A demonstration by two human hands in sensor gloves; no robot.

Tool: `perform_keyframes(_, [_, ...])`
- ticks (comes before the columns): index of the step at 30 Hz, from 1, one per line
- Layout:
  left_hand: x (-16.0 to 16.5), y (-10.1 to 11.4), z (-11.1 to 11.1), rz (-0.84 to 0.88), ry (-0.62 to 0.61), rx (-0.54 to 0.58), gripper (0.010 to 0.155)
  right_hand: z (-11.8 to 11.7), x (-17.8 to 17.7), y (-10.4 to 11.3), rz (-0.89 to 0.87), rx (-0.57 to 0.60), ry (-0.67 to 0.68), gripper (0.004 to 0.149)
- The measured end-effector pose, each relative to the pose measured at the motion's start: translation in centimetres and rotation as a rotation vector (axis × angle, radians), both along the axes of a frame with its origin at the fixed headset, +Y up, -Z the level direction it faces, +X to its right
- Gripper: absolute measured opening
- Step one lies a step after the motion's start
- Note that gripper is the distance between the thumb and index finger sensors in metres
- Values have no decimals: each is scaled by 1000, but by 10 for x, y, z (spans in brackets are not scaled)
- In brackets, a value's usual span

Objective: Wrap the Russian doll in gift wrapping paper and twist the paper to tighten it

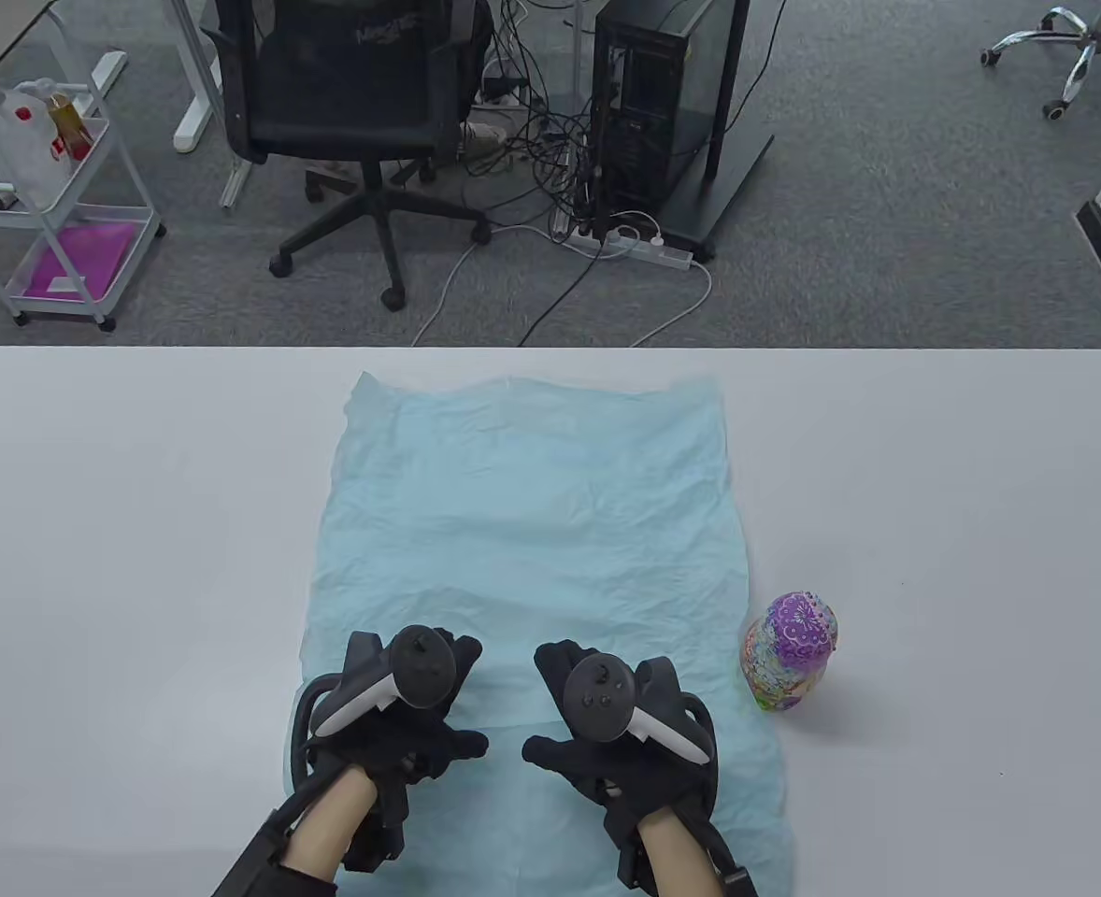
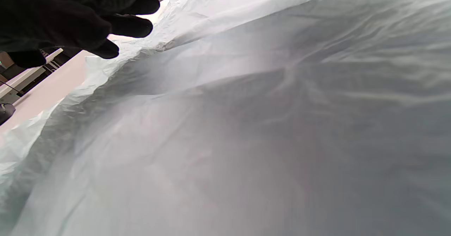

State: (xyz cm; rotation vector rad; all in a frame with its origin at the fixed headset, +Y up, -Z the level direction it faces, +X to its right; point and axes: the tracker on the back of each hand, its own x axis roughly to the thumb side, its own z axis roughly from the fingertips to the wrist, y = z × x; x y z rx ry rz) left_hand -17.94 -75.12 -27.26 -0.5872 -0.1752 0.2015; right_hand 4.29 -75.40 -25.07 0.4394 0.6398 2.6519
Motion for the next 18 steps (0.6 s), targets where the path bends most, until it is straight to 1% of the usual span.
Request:
perform_keyframes(6, [0, -2, -1, -9, 9, -13, 94, -1, 1, -4, 1, -18, 1, 87])
perform_keyframes(18, [-2, -2, -1, -6, 13, -22, 94, -2, 0, -3, -16, -22, 5, 87])
